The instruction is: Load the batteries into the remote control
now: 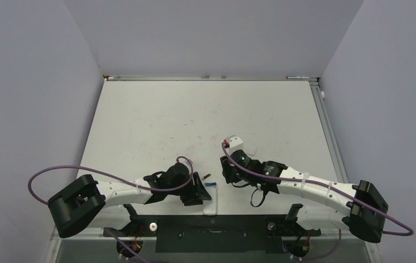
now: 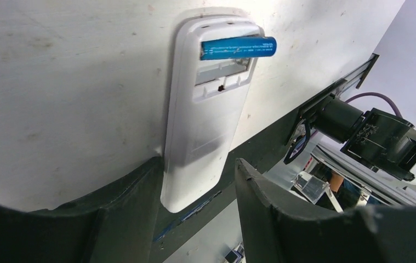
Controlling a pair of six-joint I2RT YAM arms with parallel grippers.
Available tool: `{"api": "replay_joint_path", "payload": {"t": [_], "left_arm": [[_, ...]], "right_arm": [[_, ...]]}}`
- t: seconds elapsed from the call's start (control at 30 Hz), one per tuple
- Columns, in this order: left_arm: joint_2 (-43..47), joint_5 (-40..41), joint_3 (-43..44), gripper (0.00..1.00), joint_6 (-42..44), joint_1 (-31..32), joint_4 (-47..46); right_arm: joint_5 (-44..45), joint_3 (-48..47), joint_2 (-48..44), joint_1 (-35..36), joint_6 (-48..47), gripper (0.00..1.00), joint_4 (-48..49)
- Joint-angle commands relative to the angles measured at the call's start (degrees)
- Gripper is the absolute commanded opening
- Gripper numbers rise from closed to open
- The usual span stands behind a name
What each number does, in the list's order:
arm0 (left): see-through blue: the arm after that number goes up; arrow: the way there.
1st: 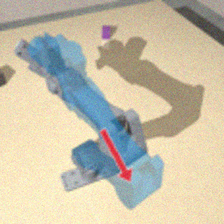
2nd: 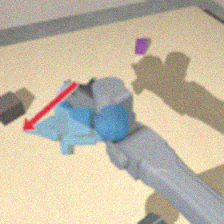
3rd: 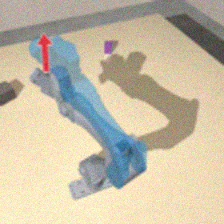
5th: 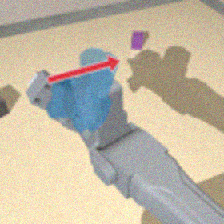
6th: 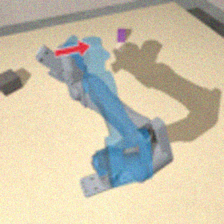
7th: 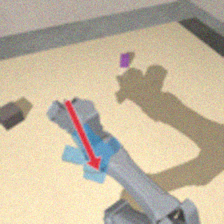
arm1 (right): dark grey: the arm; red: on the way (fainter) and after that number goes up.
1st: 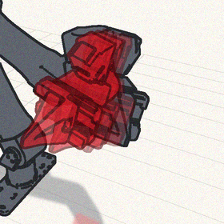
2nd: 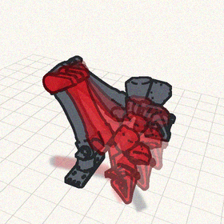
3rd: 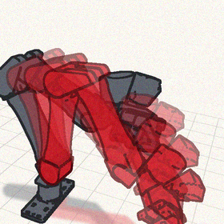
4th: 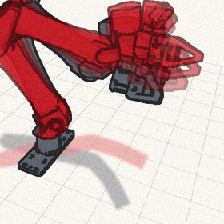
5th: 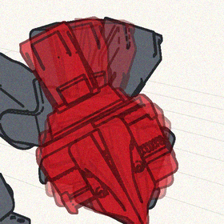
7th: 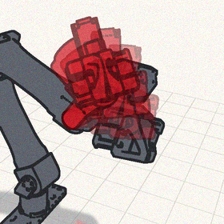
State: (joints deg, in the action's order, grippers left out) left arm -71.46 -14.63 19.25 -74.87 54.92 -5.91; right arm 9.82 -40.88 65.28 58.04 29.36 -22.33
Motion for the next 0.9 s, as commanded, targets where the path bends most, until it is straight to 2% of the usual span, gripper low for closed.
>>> {"api": "replay_joint_path", "payload": {"t": [0.0, 0.27, 0.53, 0.7, 0.87], "left_arm": [[-2.62, 1.77, 2.42, 0.47, -1.05, 1.60, -2.92], [-3.94, 2.37, 3.12, 0.46, -1.35, 2.57, -3.27], [0.23, 6.90, 6.40, 0.47, 2.60, 1.79, 6.79], [3.67, 8.57, 7.36, 0.48, 6.01, -2.09, 12.87], [4.24, 7.03, 7.08, 0.41, 8.63, -8.08, 12.99]], "right_arm": [[-1.25, 0.38, 0.52, -0.38, 1.30, 0.36, 3.39], [-0.77, 0.37, 1.00, -0.56, 1.00, 0.36, 3.88], [-0.46, 0.39, 1.47, -0.99, 0.08, 0.36, 4.32], [-1.12, 0.17, 2.12, -1.50, -0.09, 0.36, 5.07], [-1.84, 0.06, 2.80, -2.12, 0.03, 0.36, 6.21]]}}
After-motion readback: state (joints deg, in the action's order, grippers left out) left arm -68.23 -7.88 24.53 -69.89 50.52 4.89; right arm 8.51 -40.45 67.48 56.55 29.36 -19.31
